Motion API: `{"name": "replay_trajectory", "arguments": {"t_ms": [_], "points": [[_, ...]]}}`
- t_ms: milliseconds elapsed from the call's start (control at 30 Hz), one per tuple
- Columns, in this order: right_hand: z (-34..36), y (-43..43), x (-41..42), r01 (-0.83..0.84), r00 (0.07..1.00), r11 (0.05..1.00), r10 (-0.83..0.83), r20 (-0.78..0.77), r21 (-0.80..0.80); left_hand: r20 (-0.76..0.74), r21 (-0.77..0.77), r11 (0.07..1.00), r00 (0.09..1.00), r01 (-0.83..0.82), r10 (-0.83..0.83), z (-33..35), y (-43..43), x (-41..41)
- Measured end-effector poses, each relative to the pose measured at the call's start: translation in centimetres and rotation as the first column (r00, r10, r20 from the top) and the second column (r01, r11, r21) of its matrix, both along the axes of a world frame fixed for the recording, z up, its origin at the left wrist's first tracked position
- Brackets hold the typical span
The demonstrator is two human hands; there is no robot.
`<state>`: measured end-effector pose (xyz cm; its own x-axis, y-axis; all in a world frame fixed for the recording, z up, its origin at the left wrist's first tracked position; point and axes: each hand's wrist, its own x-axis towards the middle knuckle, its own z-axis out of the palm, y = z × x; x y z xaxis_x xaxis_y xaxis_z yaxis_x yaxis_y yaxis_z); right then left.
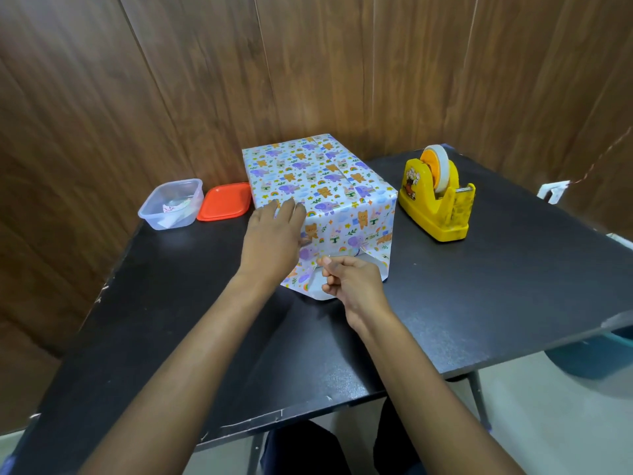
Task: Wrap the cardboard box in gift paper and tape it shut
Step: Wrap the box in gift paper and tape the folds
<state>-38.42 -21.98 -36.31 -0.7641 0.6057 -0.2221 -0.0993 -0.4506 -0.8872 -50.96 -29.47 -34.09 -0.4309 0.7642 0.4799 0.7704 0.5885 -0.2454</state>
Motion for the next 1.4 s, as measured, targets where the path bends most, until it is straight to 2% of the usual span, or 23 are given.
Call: {"name": "replay_trajectory", "arguments": {"t_ms": [233,367,500,633,833,1133,1400], "points": [[0.6,-1.7,-1.5,-0.1,0.993,0.995,0.101,0.062,-0.027,0.067,-0.03,0.994,0.993,0.102,-0.1,0.0,-1.5,-0.7],[1.1,-2.7,-2.1,-0.121,0.991,0.98,0.128,0.032,-0.156,0.051,-0.015,0.994,0.993,0.11,-0.109,-0.1,-1.6,-0.6],[0.8,-4.2,-2.9,-0.052,0.998,0.938,0.043,-0.036,-0.341,0.071,-0.011,0.994,0.992,0.106,-0.105,0.0,-1.7,-0.6],[0.7,-5.5,-3.7,0.027,0.997,0.897,-0.057,-0.056,-0.442,0.123,-0.056,0.995,0.989,0.084,-0.077,0.5,-1.9,-0.8],[0.3,-6.6,-3.8,0.074,0.993,0.891,-0.108,-0.051,-0.449,0.127,-0.085,0.993,0.99,0.078,-0.066,0.6,-1.8,-0.8],[0.4,-5.9,-5.0,0.107,0.989,0.801,-0.147,-0.02,-0.589,0.118,-0.091,0.991,0.989,0.1,-0.089,0.5,-1.9,-1.0],[0.3,-5.7,-5.7,0.136,0.984,0.787,-0.175,-0.007,-0.601,0.123,-0.097,0.989,0.988,0.109,-0.097,0.8,-2.0,-0.7]]}}
